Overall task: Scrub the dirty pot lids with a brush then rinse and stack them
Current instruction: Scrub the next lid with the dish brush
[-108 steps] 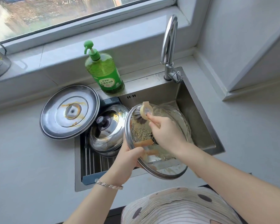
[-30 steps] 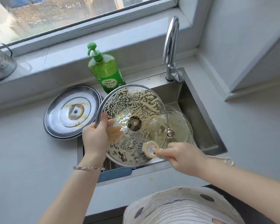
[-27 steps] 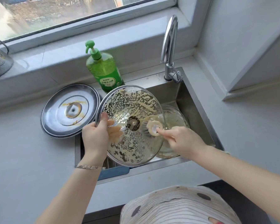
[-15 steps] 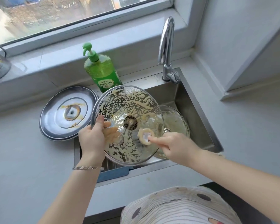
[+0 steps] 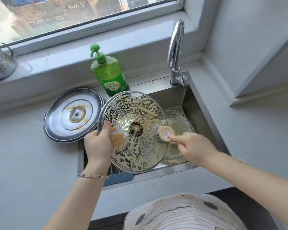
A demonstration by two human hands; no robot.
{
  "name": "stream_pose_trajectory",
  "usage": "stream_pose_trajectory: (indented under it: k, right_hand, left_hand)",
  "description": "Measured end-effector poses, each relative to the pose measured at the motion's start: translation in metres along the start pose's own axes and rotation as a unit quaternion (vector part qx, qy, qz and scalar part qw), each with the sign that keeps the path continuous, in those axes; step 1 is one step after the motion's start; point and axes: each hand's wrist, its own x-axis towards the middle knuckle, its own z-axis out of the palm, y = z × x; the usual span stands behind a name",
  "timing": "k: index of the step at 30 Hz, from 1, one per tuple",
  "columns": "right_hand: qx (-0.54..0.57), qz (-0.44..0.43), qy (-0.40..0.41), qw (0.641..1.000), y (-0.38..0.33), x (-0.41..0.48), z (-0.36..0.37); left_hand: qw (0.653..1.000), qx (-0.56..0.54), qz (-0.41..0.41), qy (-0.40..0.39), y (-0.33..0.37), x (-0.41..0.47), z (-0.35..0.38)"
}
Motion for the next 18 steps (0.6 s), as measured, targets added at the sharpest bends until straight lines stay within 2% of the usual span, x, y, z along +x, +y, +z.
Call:
stream_pose_trajectory:
  k: [2,6,9,11,15,18]
  right_hand:
    - [0.028,0.019,0.038,0.999,-0.008,0.011,-0.001]
    - [0.049,-0.04,-0.027,0.998,-0.02,-0.007,0.0]
    - [0.072,0.046,0.023,0.996,-0.001,0.011,-0.009]
    - [0.105,0.048,0.05,0.992,-0.012,0.02,-0.007]
    - [0.135,0.005,-0.016,0.991,-0.031,0.002,-0.002]
    - [0.104,0.083,0.008,0.991,-0.013,0.015,-0.008]
  left_hand:
    - [1.0,0.007,-0.006,0.009,-0.003,-0.004,0.003]
    - [1.0,0.016,0.008,0.018,-0.001,-0.005,0.001]
    - [0.999,0.036,0.019,0.011,0.001,-0.007,0.001]
    - [0.999,0.046,0.018,-0.006,0.0,-0.009,0.007]
    - [0.998,0.053,0.015,0.001,0.0,-0.007,0.006]
    - [0.997,0.065,0.032,0.003,-0.002,-0.01,0.003]
